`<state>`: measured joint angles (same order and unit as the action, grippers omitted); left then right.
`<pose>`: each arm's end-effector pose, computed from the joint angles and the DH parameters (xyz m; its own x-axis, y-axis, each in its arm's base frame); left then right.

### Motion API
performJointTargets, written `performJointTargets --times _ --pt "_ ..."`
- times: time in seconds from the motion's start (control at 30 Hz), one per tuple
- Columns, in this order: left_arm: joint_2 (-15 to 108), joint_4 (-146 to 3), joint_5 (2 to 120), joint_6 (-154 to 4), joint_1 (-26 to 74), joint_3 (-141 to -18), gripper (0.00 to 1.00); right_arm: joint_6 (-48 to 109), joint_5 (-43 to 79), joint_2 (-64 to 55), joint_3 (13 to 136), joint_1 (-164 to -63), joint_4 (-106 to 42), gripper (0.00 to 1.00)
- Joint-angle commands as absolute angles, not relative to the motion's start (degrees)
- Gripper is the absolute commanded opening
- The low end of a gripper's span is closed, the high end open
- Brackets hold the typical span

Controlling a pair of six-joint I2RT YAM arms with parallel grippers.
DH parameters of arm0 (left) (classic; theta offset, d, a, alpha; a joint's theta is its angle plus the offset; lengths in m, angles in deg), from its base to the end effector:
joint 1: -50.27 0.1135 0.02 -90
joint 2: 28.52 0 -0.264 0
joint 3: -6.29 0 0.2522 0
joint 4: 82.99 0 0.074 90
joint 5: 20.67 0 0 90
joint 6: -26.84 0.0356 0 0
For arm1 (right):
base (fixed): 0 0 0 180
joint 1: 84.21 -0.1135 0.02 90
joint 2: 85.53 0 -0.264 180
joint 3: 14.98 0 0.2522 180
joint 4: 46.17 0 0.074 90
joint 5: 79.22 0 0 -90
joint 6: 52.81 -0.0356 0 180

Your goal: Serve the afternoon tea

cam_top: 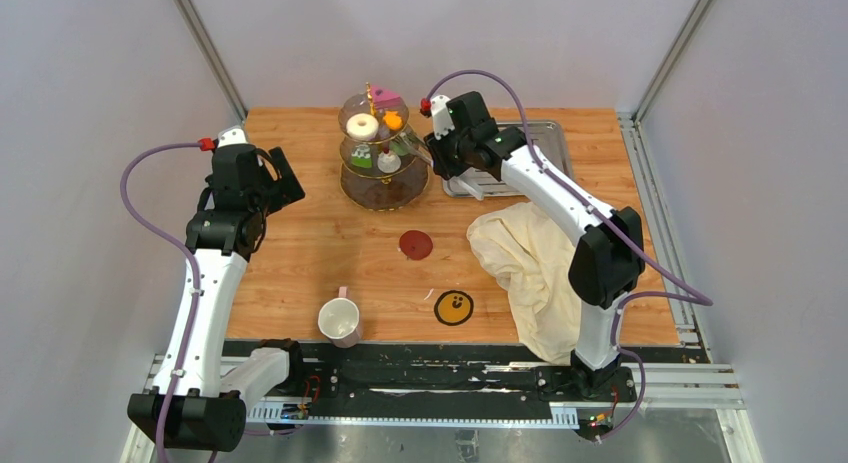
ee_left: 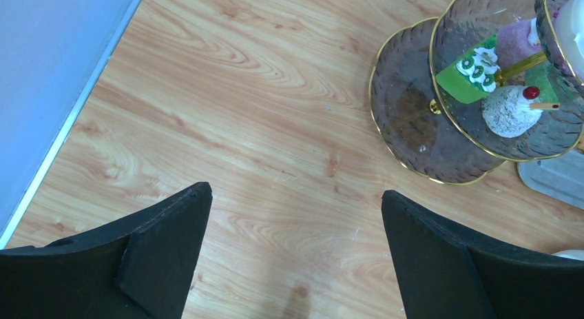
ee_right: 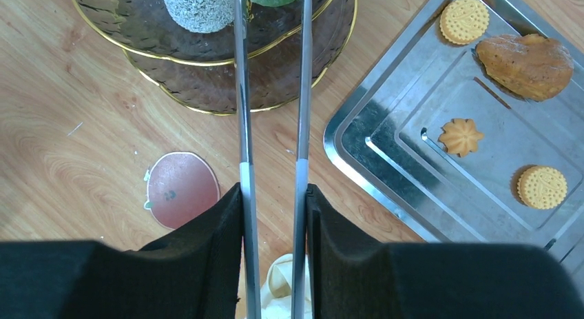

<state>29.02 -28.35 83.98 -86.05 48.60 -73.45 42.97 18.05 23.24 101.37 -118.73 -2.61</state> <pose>0.2035 0.0031 0.3734 -0.4219 -0.3642 -0.8303 -0.3791 0.9027 -0.2033 0.3628 0.2550 0.3325 -0.4165 -0.4077 -0.8126 -0.6920 0.7219 -0.0075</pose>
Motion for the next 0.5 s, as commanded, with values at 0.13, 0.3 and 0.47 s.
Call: performJointTargets --times 0.13,0.3,0.47 --pt "29.0 -29.0 84.1 -86.0 48.9 -73.6 0.98 42.1 18.3 19.2 101.2 -120.0 -4.8 0.38" --pt "28.9 -29.1 84.0 -85.8 48.9 -73.6 0.98 42.0 18.3 17.7 100.8 -120.0 -5.0 0.42" --pt "28.8 -29.1 84.0 -85.9 48.9 -73.6 0.98 41.9 18.4 16.8 100.3 -120.0 -5.0 0.43"
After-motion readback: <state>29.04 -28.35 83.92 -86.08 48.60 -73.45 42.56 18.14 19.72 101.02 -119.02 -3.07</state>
